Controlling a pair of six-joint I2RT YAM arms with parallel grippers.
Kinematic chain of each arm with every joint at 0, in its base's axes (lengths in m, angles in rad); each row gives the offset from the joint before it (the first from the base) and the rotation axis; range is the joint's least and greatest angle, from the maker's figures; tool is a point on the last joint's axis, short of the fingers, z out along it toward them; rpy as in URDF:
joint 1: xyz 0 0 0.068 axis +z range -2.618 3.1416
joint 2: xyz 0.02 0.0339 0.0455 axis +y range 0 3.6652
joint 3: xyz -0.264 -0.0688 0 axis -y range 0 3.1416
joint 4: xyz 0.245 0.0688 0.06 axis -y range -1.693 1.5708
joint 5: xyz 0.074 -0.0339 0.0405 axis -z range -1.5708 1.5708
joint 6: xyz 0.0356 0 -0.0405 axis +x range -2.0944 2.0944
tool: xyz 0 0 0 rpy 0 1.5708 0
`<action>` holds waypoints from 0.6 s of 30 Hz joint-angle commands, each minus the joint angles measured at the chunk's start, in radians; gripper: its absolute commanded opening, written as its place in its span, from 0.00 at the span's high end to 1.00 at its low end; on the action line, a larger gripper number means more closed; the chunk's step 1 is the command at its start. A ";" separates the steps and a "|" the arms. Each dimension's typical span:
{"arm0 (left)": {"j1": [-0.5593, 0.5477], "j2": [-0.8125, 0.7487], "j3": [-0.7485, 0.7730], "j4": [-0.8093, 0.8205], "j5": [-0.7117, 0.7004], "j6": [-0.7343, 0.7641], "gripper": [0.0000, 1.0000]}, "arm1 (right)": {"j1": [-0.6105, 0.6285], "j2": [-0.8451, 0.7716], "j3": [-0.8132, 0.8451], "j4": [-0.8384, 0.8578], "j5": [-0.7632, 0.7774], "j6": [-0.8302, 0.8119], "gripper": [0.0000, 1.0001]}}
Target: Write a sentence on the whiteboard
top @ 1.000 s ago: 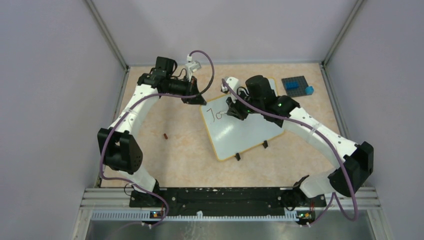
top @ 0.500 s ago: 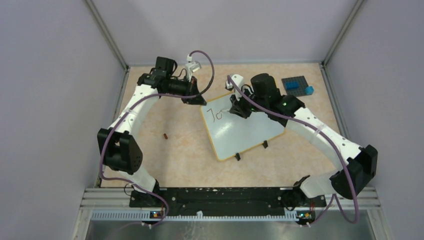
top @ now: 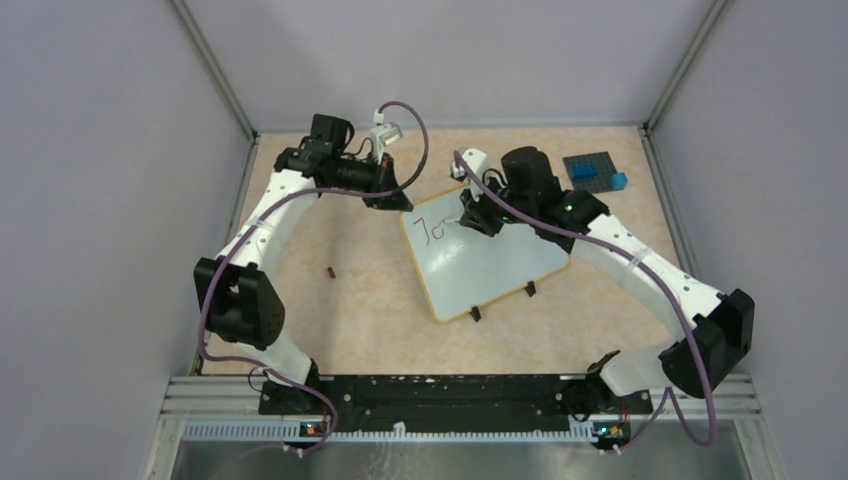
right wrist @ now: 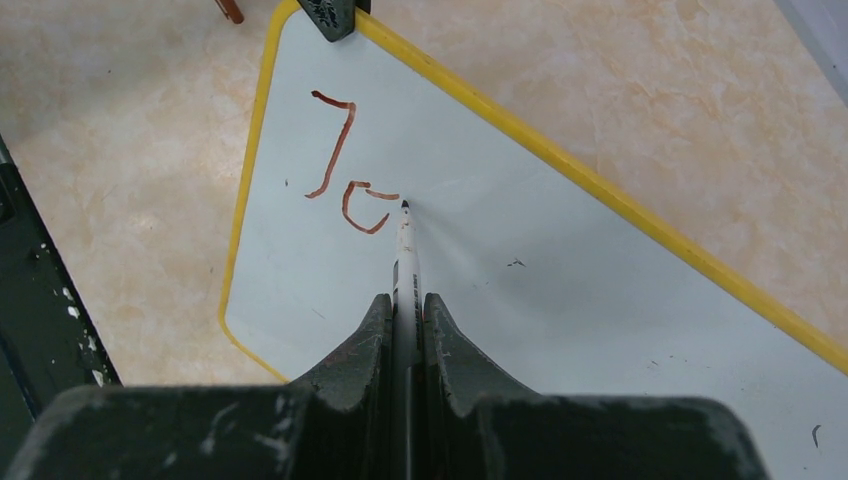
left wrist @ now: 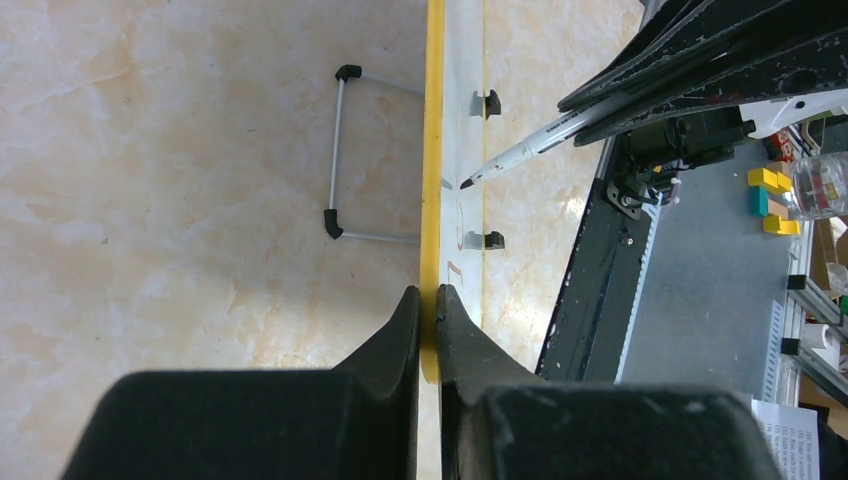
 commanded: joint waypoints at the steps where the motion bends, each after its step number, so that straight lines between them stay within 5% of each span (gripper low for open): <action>1: -0.003 -0.040 -0.004 0.012 0.012 0.016 1.00 | -0.006 0.010 0.019 0.034 0.016 -0.011 1.00; 18: -0.003 -0.026 0.007 0.011 0.016 0.011 1.00 | -0.048 -0.001 -0.018 0.031 0.013 -0.002 1.00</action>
